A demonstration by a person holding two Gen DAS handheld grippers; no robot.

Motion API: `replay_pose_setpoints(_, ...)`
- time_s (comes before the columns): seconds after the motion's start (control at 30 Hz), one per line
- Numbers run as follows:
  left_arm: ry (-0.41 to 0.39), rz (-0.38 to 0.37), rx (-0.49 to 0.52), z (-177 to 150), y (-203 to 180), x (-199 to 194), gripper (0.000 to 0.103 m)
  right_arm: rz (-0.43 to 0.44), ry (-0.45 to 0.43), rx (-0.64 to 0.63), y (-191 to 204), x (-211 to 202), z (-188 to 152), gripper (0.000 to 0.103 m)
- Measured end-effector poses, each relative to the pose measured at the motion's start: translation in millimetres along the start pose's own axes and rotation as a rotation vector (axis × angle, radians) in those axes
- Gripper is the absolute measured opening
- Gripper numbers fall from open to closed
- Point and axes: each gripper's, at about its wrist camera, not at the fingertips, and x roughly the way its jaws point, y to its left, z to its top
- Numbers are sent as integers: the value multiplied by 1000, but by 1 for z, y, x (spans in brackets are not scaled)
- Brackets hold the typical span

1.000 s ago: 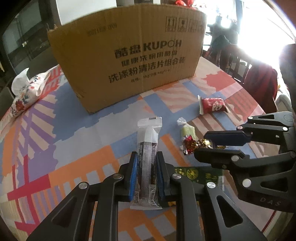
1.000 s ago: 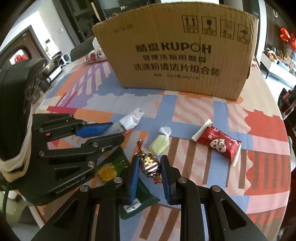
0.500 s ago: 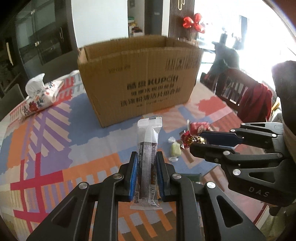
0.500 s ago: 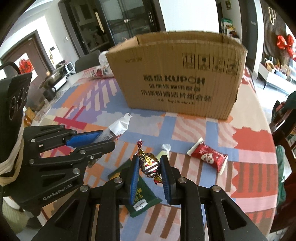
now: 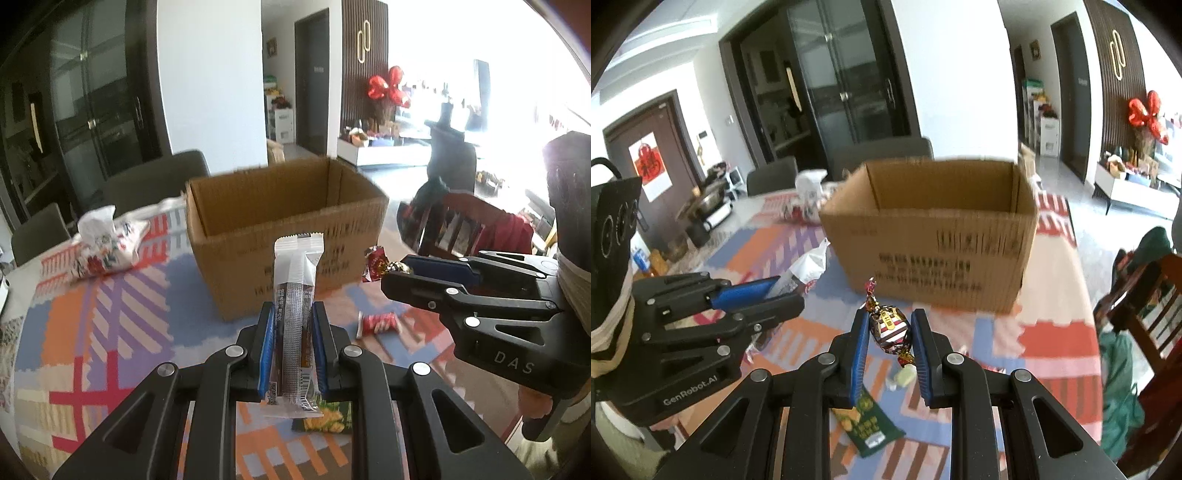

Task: Organize snacks
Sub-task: 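Carry both snacks into the cardboard box and open both tools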

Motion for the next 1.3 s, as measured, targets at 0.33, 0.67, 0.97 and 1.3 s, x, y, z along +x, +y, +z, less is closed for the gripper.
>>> replay_pose_setpoints(0.33,-64,9,-1,47,6,-14,20,2,-97,-30,3,-18,50,25)
replay_pose_setpoints(0.67,-51,3,-20,89,28,10,20,-10,-93,-49,-7,-1,95,25)
replay_pose_setpoints(0.97,-20,-9,-32,116,41,44,20,-29,-63,-59,-26,29,121,25)
replay_pose_setpoints(1.3,31,44,-31,125,47,86,20,-36,-14,-42,-49,67,127,25)
